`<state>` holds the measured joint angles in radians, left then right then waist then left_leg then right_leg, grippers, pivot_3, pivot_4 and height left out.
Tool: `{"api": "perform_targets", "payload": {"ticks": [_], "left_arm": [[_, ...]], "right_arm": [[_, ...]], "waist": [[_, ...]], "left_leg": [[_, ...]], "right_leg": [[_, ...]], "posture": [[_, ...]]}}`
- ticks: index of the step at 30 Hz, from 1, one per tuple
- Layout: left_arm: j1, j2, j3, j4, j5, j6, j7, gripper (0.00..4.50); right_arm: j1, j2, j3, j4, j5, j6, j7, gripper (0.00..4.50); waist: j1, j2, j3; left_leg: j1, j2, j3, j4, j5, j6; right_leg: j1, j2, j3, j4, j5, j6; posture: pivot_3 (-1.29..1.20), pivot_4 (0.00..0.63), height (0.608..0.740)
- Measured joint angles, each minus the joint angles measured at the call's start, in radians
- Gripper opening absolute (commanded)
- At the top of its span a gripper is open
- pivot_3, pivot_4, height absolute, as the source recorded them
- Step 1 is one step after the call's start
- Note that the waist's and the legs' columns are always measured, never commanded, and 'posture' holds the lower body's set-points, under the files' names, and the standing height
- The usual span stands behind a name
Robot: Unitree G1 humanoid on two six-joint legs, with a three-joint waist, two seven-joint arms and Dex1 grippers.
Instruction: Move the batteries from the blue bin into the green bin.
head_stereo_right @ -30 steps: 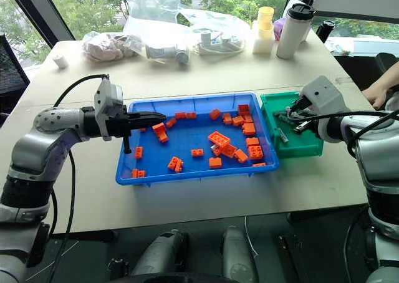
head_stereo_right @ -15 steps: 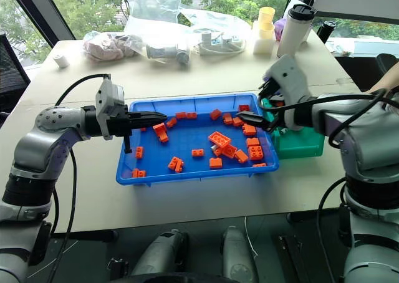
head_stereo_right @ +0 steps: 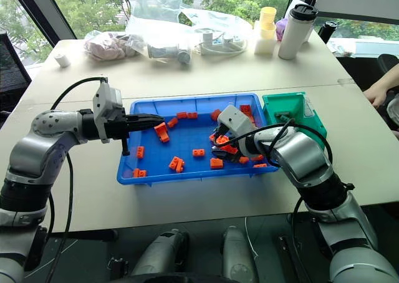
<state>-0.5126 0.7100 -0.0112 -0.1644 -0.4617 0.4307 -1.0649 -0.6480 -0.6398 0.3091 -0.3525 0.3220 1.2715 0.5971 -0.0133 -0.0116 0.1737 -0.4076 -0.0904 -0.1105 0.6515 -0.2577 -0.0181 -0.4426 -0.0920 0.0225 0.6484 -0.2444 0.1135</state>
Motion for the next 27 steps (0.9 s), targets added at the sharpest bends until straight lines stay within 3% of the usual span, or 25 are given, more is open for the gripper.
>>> {"api": "perform_targets", "payload": {"ticks": [6,9,13,22,27], "left_arm": [[0.004,0.009,0.008,-0.007,-0.001,0.002,0.005,0.00],[0.005,0.009,0.008,-0.007,-0.001,0.002,0.005,0.00],[0.005,0.009,0.008,-0.007,-0.001,0.002,0.005,0.00],[0.005,0.009,0.008,-0.007,-0.003,0.002,0.005,0.00],[0.002,0.007,0.008,-0.004,-0.002,0.000,0.006,0.00]], "right_arm": [[0.000,0.000,-0.001,0.017,-0.003,-0.014,0.000,4.47],[0.000,0.000,-0.002,0.025,-0.003,-0.018,0.000,3.22],[0.000,0.000,-0.005,0.026,-0.002,-0.023,0.000,1.17],[-0.135,0.101,-0.113,-0.016,0.066,0.055,-0.012,1.17],[-0.159,0.203,-0.033,0.034,0.067,0.013,-0.021,1.17]], "waist": [[0.000,0.000,0.000],[0.000,0.000,0.000],[0.000,0.000,0.000],[-0.003,0.000,0.000],[-0.002,0.000,0.000]], "left_leg": [[0.000,0.000,0.000,0.000,0.000,0.000],[0.000,0.000,0.000,0.000,0.000,0.001],[0.000,0.000,0.000,0.000,0.000,0.001],[0.000,0.001,0.000,-0.001,0.000,0.001],[0.000,0.000,0.000,0.000,0.000,0.000]], "right_leg": [[0.000,0.000,0.000,0.000,0.000,0.000],[0.000,0.000,0.000,0.000,0.000,0.000],[0.000,0.000,0.000,0.000,0.000,0.000],[0.000,0.001,0.000,0.000,0.000,0.000],[0.000,0.001,0.000,0.000,0.000,0.000]], "posture": [[0.00,0.150,0.740],[0.00,0.150,0.740],[0.00,0.150,0.740],[0.00,0.150,0.740],[0.00,0.150,0.740]]}}
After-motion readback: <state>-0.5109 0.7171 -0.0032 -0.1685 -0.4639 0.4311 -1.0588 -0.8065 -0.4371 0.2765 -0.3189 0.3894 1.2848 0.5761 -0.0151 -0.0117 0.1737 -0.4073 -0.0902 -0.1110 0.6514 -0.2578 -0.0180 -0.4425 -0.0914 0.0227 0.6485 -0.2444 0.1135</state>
